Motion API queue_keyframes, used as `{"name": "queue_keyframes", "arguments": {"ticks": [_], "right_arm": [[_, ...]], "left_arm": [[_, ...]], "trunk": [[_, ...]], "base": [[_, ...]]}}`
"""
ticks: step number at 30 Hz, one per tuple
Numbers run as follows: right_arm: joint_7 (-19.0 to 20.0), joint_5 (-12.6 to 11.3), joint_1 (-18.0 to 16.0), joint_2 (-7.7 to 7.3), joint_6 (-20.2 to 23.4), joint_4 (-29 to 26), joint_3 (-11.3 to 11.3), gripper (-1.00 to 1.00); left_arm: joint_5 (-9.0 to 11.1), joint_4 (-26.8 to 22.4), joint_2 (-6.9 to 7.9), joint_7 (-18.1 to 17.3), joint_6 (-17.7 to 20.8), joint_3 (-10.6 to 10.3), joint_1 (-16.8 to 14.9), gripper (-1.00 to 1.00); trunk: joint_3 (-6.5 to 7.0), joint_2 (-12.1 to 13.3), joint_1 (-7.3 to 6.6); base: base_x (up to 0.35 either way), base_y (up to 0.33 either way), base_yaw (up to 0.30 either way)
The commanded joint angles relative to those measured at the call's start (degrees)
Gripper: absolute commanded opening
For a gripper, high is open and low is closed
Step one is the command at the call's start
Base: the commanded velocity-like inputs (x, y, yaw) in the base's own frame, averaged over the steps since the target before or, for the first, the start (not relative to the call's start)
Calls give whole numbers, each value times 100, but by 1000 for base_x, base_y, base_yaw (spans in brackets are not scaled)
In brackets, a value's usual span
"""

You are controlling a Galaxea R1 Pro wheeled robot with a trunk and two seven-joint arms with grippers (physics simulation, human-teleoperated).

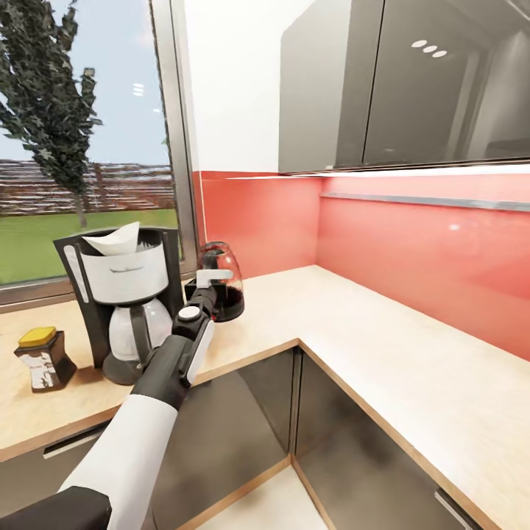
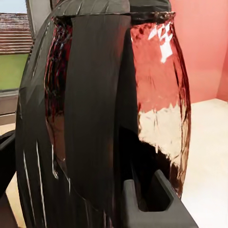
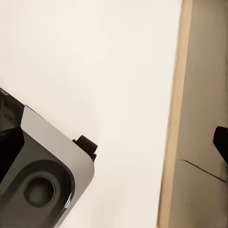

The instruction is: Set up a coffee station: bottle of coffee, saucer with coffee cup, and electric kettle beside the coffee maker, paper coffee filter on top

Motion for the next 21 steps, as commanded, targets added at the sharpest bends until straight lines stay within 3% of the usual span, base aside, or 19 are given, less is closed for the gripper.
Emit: {"name": "queue_keyframes", "arguments": {"ticks": [1,21], "right_arm": [[44,13,-2,-1,-11,-4,-49,100],[43,13,-2,0,-12,-4,-50,100]], "left_arm": [[-43,-2,0,24,36,-10,-5,-100],[-43,95,0,41,36,5,-5,-100]], "trunk": [[-7,-4,1],[-7,-4,1]], "base": [[82,-1,0],[105,0,0]]}}
